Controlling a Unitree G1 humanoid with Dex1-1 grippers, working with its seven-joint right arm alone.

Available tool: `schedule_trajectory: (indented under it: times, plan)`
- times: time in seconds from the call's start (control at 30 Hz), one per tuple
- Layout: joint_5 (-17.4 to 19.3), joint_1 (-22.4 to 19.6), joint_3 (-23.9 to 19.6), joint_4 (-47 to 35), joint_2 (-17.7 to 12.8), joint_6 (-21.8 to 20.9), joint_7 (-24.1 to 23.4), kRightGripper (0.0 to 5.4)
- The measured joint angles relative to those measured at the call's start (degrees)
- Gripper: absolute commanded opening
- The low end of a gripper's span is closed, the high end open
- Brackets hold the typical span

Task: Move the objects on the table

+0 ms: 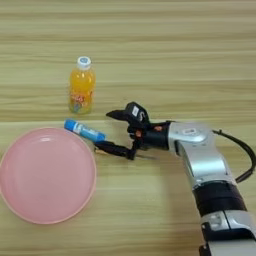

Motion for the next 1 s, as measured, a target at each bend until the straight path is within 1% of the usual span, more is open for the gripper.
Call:
schedule_trajectory:
  times: [0.1,0.33,0.43,0.53,0.63,0.67,0.77,0.87,1.0]
  plan:
    - [0.65,1.77,-0.19,-2.16,-1.07,1.33,1.02,5.38]
    - [0.74,3.77,0.24,-3.25,-2.44,2.48,1.99,5.38]
    - [-0.07,3.98,0.87,-2.88,-2.44,2.33,1.9,5.38]
    - [-1.38,4.11,1.87,-0.84,-2.43,2.03,1.48,5.38]
    - [-2.27,4.13,2.58,0.92,-2.4,1.17,0.94,5.09]
    - [-2.28,4.1,2.6,1.2,-2.39,0.87,0.91,4.93]
    - [-2.3,3.92,2.75,2.41,-2.37,-0.14,0.89,4.72]
    - [-2.33,3.58,3.01,3.5,-2.33,-1.26,0.86,4.4]
    - [-2.32,3.17,3.26,4.48,-2.13,-2.02,0.82,3.89]
